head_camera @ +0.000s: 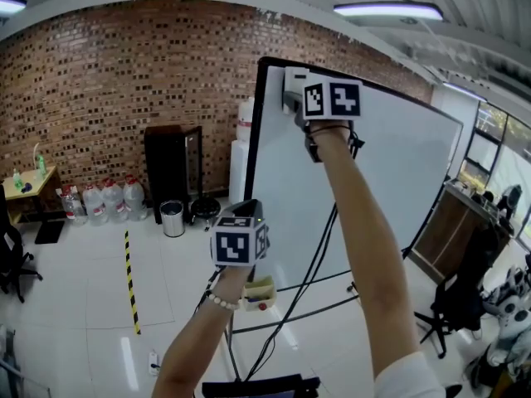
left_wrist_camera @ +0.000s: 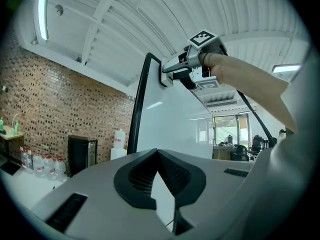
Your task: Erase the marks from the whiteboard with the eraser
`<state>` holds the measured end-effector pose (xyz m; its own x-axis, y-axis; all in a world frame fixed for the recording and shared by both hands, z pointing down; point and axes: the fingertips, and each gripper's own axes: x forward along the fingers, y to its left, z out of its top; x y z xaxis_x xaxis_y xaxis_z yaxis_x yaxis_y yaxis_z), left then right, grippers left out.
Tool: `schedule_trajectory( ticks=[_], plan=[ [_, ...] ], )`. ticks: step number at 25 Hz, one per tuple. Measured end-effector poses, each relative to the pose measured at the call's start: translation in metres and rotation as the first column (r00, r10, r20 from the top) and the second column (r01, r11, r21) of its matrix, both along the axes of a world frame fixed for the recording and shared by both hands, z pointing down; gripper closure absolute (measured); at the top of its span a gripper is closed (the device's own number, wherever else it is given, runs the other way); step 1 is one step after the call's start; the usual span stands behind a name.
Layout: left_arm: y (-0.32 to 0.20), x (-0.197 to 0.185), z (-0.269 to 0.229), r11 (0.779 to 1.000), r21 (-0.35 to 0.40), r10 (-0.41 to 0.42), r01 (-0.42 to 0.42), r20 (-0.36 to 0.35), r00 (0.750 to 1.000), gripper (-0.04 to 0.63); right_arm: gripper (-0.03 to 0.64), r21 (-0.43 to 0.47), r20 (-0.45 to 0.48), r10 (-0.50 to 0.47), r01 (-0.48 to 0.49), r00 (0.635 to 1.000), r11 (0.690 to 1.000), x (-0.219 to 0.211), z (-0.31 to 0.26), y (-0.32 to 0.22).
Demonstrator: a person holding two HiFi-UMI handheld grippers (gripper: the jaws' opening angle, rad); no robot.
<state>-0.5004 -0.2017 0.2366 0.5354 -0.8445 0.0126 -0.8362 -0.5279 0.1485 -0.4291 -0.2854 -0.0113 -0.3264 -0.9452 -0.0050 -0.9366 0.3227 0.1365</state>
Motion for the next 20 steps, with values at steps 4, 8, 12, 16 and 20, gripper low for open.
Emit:
schedule_trajectory(
  ticks=[4, 8, 12, 16, 20],
  plan=[
    [-0.005, 0.025, 0.004, 1.000, -0.012, -0.010, 0.010, -0.004, 1.000, 0.606, 0.368, 0.012, 0.017, 0.003, -0.003, 1.000, 1.000, 0.040, 0.000, -0.005],
    [-0.017, 0.067, -0.007, 0.999, -0.010, -0.037, 0.038, 0.005, 0.999, 0.606, 0.368, 0.020, 0.018, -0.009, 0.008, 1.000, 1.000, 0.092, 0.001, -0.017],
    [-0.033, 0.115, -0.028, 0.998, 0.012, -0.059, 0.059, 0.014, 0.998, 0.606, 0.367, 0.024, 0.026, -0.038, 0.037, 0.999, 0.999, 0.142, 0.001, -0.030],
    [-0.041, 0.181, -0.048, 0.996, 0.033, -0.087, 0.087, -0.006, 0.996, 0.606, 0.368, 0.037, -0.006, -0.070, 0.070, 0.998, 0.997, 0.201, -0.009, -0.037],
    [-0.053, 0.248, -0.058, 0.996, 0.044, -0.082, 0.082, -0.009, 0.997, 0.606, 0.368, 0.039, -0.016, -0.093, 0.093, 0.996, 0.995, 0.264, -0.007, -0.047]
  ],
)
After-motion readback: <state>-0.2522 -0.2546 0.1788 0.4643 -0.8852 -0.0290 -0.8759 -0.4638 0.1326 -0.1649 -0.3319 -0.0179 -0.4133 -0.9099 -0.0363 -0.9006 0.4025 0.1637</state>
